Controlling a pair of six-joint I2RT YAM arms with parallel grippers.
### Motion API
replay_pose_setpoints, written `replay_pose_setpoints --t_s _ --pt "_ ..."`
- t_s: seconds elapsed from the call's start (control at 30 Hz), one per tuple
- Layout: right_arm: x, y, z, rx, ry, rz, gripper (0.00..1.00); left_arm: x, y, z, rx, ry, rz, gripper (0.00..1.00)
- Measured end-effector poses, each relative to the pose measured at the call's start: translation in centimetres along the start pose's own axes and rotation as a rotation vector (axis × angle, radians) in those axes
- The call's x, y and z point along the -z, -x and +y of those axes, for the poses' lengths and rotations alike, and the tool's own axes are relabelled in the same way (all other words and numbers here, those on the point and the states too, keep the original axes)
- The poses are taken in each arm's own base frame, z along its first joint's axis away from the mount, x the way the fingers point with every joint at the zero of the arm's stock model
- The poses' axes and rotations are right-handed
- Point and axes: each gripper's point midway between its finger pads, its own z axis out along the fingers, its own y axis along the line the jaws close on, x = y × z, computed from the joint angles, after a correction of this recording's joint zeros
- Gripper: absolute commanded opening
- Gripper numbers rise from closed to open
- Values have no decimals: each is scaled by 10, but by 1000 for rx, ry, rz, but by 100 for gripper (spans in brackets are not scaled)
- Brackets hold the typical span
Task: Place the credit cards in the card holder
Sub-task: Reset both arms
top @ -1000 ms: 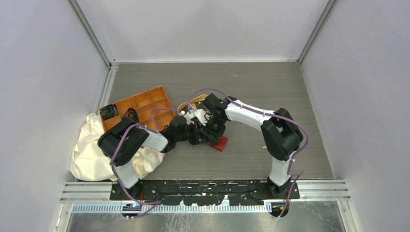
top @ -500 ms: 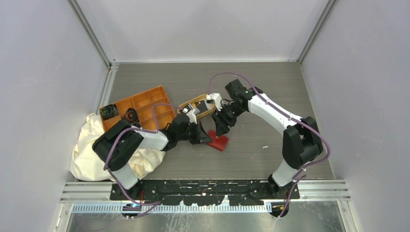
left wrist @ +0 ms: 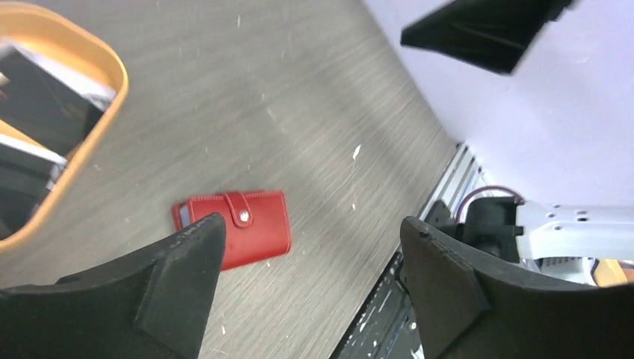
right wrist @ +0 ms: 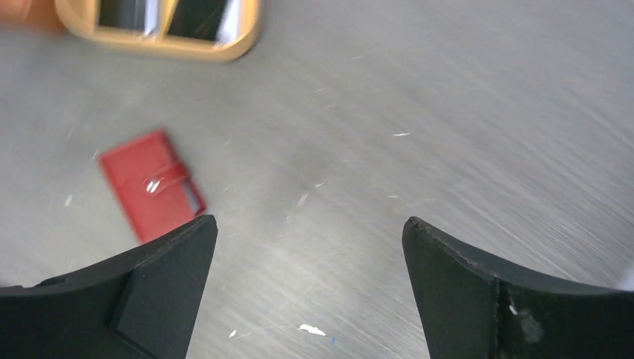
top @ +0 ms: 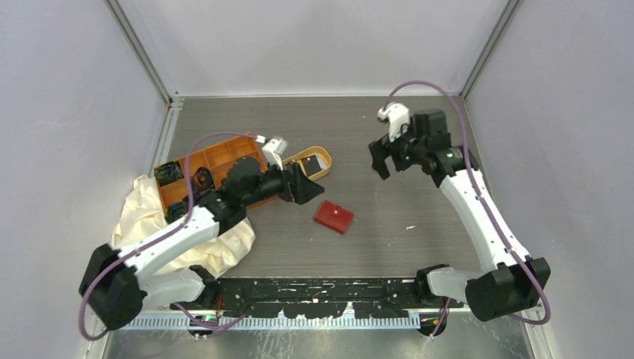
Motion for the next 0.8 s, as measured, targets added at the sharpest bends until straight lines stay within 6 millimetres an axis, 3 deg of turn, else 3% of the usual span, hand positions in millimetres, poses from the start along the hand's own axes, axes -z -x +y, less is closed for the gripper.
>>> replay_pose_setpoints --t_s 0.1,0.2,0.27,0.43,0.53,0.7,0.8 --pt "32 26 -38 -114 -198 -75 99 31 33 -15 -45 -23 -106 100" --pt "55 53 -54 -208 -243 -166 100 60 52 -23 -55 -22 -175 100" --pt "68 62 -49 -238 -219 -207 100 78 61 -28 -60 -8 -200 100" --pt "97 90 -16 -315 -104 -310 100 119 81 -55 -95 -2 -235 100" --pt "114 98 -12 -436 -121 -361 99 144 90 -68 -121 1 -259 100" --pt "135 104 -10 -547 -165 -414 99 170 89 -71 -146 37 -274 100" --pt "143 106 -7 -544 -167 -433 99 175 84 -68 -152 56 -261 100"
